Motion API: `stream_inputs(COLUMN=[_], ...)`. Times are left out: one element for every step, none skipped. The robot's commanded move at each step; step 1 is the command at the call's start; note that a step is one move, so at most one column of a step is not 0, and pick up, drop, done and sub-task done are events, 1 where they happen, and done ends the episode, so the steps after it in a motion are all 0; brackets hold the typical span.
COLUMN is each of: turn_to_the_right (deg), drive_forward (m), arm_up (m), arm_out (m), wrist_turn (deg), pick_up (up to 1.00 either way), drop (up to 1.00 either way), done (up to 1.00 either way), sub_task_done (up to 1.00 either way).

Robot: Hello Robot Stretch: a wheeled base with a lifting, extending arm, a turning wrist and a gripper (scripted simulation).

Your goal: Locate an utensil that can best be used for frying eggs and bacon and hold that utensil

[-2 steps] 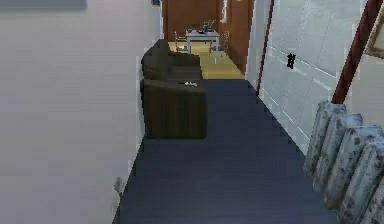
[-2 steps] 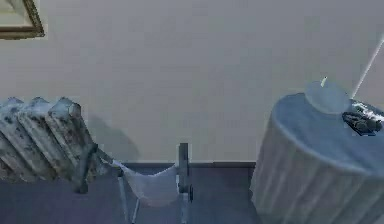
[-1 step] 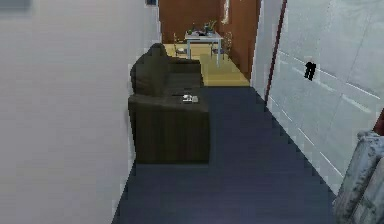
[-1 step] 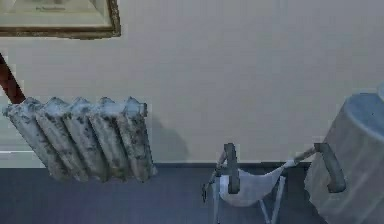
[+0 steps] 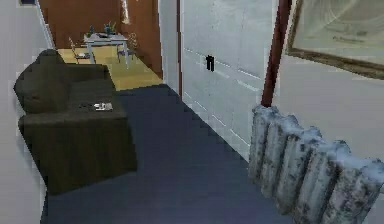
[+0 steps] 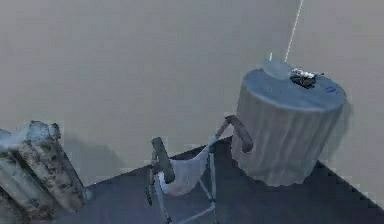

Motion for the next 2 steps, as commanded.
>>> stream_inputs(turn_to_the_right=[0.0, 0.0], drive_forward=[1.0, 0.65], arm_up=[0.0, 0.0], arm_out=[0.0, 0.0], wrist_turn=[0.0, 0.0], pick_up=[0.0, 0.0], drop=[0.0, 0.0], done=[0.0, 0.0], sub_task_done=[0.0, 0.0])
